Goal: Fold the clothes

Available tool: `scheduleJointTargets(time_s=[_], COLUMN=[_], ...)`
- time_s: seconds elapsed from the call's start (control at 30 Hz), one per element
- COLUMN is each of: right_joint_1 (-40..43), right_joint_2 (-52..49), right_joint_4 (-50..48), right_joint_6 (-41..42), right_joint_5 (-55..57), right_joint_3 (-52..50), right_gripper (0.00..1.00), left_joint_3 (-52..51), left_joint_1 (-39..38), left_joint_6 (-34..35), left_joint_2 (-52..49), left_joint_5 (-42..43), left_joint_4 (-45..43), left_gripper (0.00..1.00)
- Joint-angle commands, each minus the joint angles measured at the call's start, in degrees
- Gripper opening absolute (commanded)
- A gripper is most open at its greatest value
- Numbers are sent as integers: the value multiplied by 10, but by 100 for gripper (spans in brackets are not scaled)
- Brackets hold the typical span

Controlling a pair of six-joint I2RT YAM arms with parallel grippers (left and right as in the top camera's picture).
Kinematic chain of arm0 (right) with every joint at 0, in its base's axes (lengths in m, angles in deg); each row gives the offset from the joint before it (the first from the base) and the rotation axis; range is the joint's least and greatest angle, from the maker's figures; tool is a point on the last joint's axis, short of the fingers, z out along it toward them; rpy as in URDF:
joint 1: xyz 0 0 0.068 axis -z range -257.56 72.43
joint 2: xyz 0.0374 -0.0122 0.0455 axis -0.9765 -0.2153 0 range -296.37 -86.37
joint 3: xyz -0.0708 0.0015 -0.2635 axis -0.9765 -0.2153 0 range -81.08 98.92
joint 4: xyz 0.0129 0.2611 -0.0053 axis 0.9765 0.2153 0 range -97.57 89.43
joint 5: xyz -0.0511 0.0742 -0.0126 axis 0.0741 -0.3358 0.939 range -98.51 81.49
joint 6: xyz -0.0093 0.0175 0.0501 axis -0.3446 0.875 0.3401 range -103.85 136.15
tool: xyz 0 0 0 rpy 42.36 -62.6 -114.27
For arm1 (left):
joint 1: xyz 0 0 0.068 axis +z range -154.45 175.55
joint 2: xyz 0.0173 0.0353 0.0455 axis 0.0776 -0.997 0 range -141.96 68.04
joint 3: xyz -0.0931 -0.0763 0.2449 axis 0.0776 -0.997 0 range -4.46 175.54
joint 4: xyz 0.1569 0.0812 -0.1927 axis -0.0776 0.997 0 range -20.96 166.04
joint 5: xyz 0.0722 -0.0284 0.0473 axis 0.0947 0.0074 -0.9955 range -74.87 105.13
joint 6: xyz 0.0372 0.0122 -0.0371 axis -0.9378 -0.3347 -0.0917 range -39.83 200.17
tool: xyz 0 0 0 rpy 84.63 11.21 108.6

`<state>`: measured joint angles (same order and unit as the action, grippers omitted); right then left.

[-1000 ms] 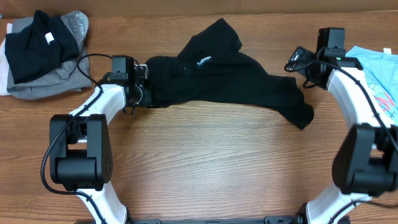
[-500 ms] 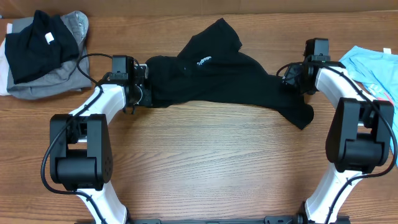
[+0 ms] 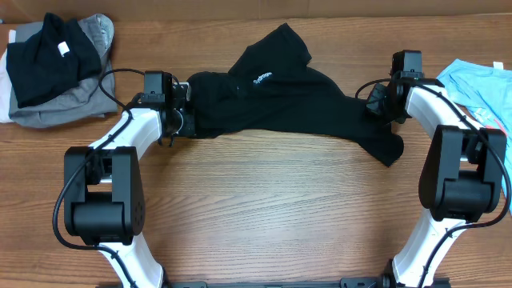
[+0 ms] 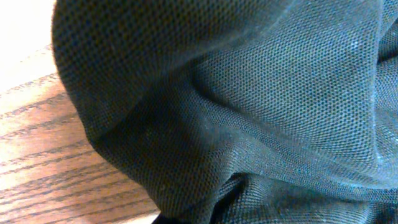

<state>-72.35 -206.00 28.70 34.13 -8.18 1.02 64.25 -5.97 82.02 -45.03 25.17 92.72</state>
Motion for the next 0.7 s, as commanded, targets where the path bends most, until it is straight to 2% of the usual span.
scheduleJointTargets(time_s=[0.0,0.4,0.67], right_joint_1=[1,1,1], right_joint_2=[10,129,141], right_joint_4=[24,140,195], right_joint_6=[16,67,72], right_joint_5=[0,0,-2], right_joint_3=[49,84,70], right_gripper=[4,4,4], left_joint_3=[-10,-9,-9], left_joint_1=[-4,-4,-4], left_joint_6=[16,26,34], left_joint_2=[-22,12,34], left_joint_5=[-14,-14,-14], left_joint_4=[3,19,35], left_gripper=[4,4,4])
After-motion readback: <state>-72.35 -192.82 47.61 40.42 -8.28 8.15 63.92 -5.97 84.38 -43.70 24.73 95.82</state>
